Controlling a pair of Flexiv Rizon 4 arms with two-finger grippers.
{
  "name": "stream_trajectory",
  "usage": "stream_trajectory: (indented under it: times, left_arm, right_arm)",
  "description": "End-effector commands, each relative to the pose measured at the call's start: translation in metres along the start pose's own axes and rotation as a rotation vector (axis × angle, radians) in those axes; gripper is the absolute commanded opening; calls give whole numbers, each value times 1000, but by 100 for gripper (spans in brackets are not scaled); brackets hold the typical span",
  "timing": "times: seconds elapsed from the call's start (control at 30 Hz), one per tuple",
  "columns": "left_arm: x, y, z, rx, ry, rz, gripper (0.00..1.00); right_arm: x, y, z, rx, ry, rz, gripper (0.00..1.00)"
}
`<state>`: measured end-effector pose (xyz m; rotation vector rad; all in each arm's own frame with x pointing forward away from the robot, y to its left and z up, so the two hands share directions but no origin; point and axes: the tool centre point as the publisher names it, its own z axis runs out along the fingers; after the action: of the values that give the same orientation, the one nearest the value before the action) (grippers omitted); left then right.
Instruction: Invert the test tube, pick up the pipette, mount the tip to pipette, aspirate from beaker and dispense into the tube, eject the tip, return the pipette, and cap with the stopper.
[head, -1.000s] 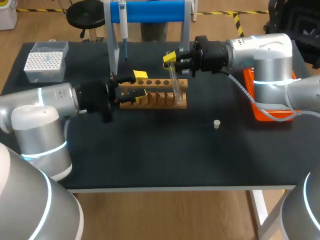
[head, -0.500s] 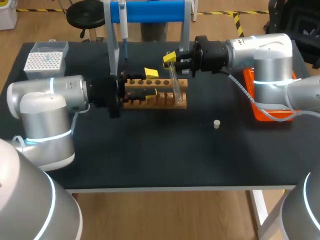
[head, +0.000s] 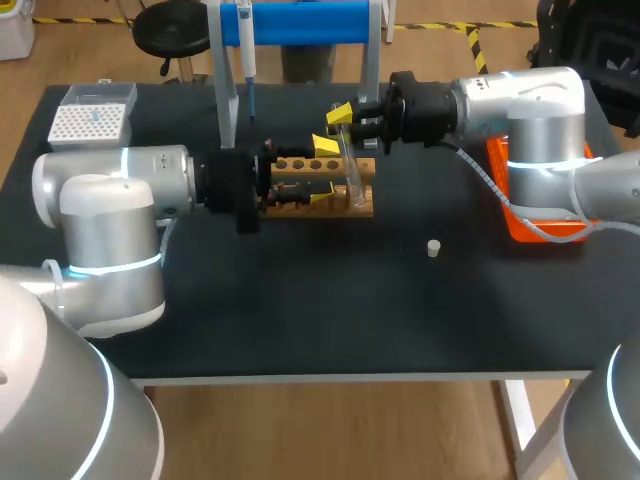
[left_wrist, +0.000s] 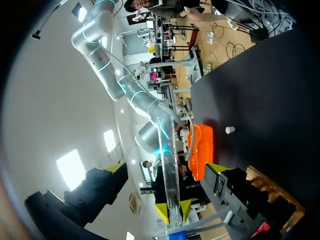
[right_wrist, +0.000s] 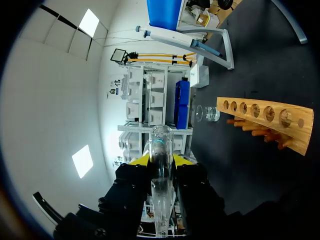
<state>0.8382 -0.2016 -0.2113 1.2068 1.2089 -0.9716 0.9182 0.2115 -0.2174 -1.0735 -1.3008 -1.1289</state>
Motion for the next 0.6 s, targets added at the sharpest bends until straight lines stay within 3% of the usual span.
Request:
stream_trajectory:
  times: [0.03,0.6]
  left_arm:
    - [0,5,11,17,10,-8,100]
    - [0,7,31,34,42,-76,100]
  right_arm:
    - [1,0,0,-1,-4,0,0]
    - [1,0,0,-1,-4,0,0]
